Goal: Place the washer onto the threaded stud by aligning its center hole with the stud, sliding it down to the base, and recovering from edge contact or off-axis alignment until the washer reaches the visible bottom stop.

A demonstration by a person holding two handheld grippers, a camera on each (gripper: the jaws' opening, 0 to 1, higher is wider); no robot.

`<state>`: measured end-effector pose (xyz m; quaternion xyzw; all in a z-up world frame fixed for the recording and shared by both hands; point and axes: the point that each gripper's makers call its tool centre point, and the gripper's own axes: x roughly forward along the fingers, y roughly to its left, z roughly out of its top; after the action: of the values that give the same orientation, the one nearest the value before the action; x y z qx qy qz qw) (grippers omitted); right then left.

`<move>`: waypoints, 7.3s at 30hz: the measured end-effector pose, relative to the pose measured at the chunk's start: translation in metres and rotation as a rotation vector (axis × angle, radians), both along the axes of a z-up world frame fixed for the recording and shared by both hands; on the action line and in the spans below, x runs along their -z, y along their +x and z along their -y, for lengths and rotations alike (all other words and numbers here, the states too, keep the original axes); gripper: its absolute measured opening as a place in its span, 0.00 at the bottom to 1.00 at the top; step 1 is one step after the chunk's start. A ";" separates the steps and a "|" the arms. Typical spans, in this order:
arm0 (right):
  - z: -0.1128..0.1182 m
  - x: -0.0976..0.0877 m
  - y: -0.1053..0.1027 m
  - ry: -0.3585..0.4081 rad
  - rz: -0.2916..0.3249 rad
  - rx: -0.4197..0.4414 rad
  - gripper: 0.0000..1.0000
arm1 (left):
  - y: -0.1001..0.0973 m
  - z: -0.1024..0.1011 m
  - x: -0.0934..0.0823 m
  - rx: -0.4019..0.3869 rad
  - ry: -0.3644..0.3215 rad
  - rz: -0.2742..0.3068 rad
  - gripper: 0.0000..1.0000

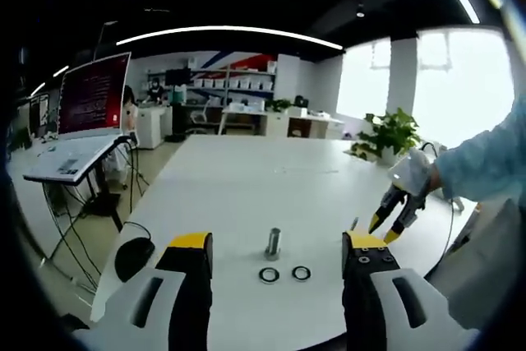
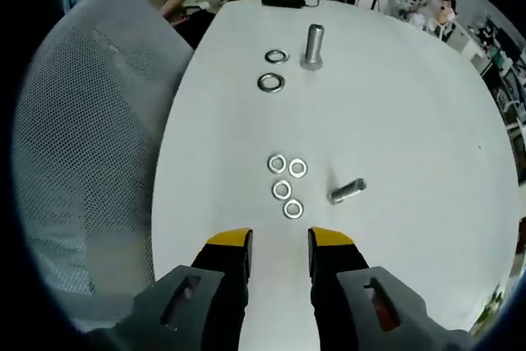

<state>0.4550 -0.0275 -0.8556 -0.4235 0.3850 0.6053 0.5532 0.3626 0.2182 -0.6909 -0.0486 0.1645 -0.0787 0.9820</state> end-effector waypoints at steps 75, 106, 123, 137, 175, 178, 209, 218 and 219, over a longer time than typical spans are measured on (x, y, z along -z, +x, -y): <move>-0.005 0.008 0.018 -0.056 0.034 0.015 0.14 | -0.005 -0.010 0.006 -0.046 -0.004 -0.033 0.59; 0.005 -0.023 0.021 0.003 0.067 0.090 0.14 | -0.004 -0.005 0.003 -0.028 -0.004 -0.023 0.58; -0.007 -0.049 0.031 0.021 0.113 0.069 0.14 | -0.003 -0.003 0.004 -0.014 -0.003 -0.026 0.57; -0.026 -0.050 0.044 0.026 0.139 0.046 0.14 | -0.004 -0.001 0.004 -0.003 0.000 -0.028 0.57; -0.023 -0.022 0.050 -0.030 0.107 0.040 0.17 | -0.003 0.000 0.009 0.000 -0.001 -0.052 0.55; -0.019 -0.020 0.047 -0.035 0.097 0.049 0.17 | -0.003 -0.001 0.009 0.000 0.000 -0.052 0.55; -0.013 -0.014 0.034 -0.040 0.053 0.072 0.17 | -0.004 -0.001 0.009 0.001 -0.002 -0.054 0.55; -0.014 -0.012 0.023 -0.040 0.015 0.066 0.17 | -0.004 -0.001 0.009 0.000 -0.004 -0.051 0.55; -0.015 -0.012 0.022 -0.039 0.013 0.066 0.17 | -0.004 -0.001 0.009 -0.001 -0.004 -0.050 0.55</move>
<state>0.4770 -0.0126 -0.8436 -0.4254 0.4070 0.5762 0.5669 0.3588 0.2191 -0.6995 -0.0527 0.1889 -0.0772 0.9775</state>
